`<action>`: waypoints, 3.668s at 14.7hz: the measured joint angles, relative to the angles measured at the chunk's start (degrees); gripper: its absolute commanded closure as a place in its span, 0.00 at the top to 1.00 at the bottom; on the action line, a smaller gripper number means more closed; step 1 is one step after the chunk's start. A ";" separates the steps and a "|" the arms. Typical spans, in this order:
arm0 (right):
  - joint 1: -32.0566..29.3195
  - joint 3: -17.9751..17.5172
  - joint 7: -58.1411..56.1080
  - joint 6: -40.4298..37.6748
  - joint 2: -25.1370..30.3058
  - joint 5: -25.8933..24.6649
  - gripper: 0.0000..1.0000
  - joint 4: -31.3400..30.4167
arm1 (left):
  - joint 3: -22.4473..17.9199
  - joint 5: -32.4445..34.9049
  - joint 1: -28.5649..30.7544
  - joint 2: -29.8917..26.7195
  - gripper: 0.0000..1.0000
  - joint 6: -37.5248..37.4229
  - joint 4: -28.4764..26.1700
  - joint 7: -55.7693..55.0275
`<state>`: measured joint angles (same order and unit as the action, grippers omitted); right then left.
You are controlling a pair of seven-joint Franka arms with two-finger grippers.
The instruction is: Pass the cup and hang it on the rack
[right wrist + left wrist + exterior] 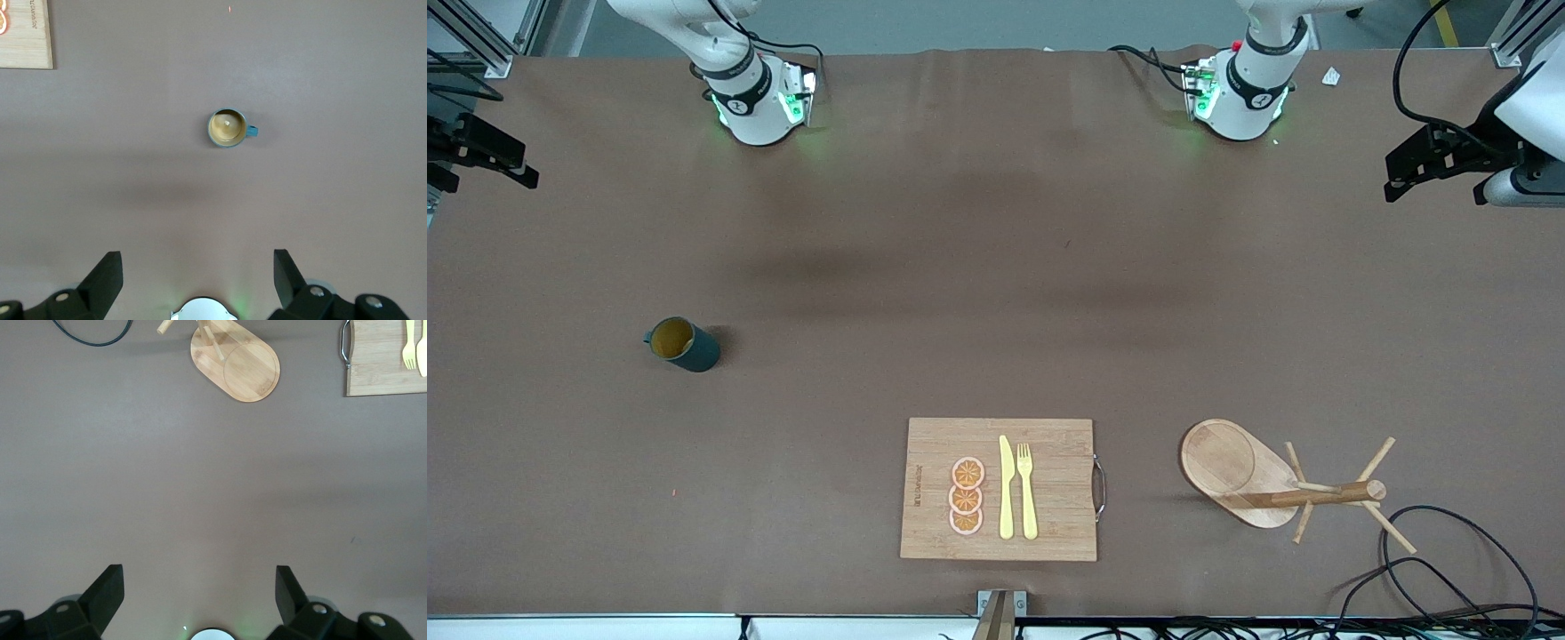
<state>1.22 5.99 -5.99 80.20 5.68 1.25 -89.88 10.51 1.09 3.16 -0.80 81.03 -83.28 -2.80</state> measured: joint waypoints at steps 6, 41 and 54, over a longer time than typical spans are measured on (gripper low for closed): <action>0.00 -0.11 0.00 0.00 0.00 0.00 1.00 0.00 | -0.10 0.00 0.00 0.12 1.00 0.00 0.00 0.03; -5.81 0.23 -34.76 42.25 -27.35 4.82 1.00 -19.67 | -0.36 0.00 3.36 2.10 1.00 4.50 0.00 0.23; -5.61 -0.27 -36.42 46.28 -31.67 4.86 0.00 -21.83 | 0.87 -0.37 2.73 1.80 1.00 4.45 0.31 0.23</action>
<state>-4.39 5.72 -42.40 126.48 -25.99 6.11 -111.71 11.38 0.72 5.89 1.00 85.49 -82.97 -2.57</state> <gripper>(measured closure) 0.643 0.000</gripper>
